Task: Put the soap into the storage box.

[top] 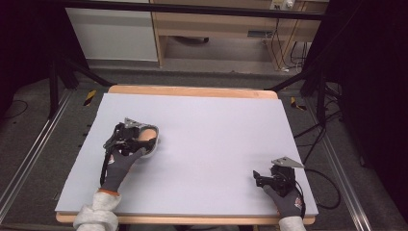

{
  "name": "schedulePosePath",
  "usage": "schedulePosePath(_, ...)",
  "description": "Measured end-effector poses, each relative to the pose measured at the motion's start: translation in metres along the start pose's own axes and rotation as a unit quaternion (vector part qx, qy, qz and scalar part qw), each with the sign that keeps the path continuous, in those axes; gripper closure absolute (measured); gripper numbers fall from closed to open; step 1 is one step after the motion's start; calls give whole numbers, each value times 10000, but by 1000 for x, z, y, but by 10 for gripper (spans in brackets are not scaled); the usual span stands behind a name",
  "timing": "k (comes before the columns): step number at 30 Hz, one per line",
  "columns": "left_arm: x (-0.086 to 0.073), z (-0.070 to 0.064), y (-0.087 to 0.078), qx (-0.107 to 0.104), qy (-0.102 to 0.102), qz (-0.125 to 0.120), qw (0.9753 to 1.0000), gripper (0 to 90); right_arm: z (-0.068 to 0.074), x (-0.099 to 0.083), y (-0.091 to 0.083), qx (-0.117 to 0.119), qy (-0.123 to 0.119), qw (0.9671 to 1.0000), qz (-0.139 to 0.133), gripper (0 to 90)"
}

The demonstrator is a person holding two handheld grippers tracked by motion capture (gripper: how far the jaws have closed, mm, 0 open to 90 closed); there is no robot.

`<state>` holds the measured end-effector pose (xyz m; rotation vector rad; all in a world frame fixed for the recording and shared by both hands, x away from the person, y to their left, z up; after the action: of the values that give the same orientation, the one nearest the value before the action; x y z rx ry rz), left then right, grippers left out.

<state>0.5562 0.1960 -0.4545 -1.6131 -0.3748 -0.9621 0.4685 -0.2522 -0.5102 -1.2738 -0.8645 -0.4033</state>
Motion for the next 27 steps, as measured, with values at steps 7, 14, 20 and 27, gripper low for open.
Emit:
schedulePosePath(7,3,-5,-9,-56,99,-108,9999,265,0,0,0,-3,2,10000,-3,114)
schedulePosePath(14,-5,-15,-21,-262,174,-243,9992,269,0,0,-1,9,42,10000,-12,115)
schedulePosePath(20,-17,-17,-37,-427,166,-378,9982,268,-1,0,-1,-24,98,9999,-33,114)
schedulePosePath(27,-35,-15,-51,-435,193,-474,9977,258,-3,-1,-2,-20,120,9999,-62,111)
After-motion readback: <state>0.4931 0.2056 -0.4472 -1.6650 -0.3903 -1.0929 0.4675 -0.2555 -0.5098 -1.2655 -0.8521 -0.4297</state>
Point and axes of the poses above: each handheld gripper's, and its own axes: y roughly forward along the jaws, x roughly out of its top, z roughly to its left, the point moved 5 cm from there along y, roughly forward along the jaws, and after that the axes turned 3 degrees about x, right-handed, at the moved point
